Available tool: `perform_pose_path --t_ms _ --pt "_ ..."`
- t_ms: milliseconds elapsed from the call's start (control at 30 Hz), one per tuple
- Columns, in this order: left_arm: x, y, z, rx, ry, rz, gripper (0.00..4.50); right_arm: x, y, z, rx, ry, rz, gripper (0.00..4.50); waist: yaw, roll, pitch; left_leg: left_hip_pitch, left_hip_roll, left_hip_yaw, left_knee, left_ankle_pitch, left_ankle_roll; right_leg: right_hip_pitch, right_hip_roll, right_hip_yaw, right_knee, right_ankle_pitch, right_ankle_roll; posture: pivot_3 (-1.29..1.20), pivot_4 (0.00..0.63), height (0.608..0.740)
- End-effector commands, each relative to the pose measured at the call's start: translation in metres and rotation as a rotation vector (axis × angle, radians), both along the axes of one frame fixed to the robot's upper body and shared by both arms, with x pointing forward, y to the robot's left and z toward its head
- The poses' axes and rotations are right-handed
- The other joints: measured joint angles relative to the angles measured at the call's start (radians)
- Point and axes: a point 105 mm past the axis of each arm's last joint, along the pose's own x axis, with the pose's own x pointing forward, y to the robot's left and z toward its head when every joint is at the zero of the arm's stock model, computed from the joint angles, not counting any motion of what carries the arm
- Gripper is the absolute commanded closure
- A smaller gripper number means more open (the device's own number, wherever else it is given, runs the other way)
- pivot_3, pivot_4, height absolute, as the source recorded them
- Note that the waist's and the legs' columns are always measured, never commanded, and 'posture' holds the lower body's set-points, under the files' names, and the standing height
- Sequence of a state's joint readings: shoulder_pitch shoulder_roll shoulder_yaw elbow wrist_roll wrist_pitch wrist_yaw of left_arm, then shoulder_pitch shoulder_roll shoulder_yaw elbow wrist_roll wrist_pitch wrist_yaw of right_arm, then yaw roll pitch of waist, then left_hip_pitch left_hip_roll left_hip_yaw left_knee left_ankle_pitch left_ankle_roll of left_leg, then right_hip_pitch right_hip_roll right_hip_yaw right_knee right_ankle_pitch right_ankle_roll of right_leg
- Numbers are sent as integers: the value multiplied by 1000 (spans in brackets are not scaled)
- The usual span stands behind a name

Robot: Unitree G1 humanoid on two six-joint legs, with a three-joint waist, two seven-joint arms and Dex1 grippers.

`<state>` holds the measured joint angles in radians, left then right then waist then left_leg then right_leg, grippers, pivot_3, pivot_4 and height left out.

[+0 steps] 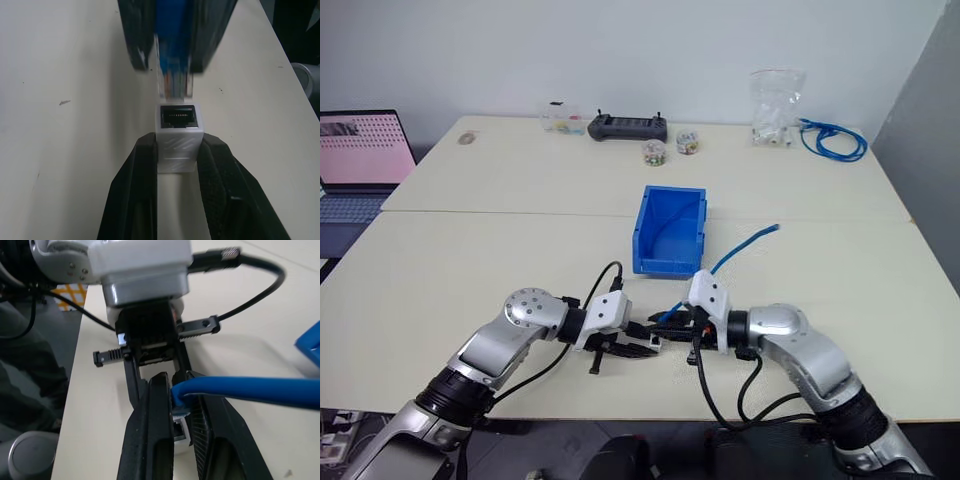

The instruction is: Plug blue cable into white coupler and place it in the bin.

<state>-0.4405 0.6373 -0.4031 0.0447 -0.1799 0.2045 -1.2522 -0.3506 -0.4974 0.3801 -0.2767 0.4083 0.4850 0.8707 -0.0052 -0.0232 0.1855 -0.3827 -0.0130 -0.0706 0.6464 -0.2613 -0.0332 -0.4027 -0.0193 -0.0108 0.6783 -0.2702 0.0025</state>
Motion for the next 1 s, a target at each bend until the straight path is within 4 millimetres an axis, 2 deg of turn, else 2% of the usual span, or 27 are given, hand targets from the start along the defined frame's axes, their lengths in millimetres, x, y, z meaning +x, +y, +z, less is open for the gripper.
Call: perform_pose_path --t_ms 33,500,1000 --pt "-8 10 -25 87 75 23 3718 -4 7 4 -6 -63 65 4318 -1 0 0 0 0 0 0 0 0 0 0 0 0 0 0 0 150 740" --pt "-10 12 -25 96 83 14 3719 0 8 -8 -51 -65 93 4318 -3 0 -3 1 0 0 0 0 0 0 0 0 1 0 0 0 150 740" --pt "-10 13 -26 99 79 13 3719 1 -3 -17 -105 3 103 4318 -4 0 -6 2 1 0 0 0 0 1 0 0 1 0 0 0 150 740"
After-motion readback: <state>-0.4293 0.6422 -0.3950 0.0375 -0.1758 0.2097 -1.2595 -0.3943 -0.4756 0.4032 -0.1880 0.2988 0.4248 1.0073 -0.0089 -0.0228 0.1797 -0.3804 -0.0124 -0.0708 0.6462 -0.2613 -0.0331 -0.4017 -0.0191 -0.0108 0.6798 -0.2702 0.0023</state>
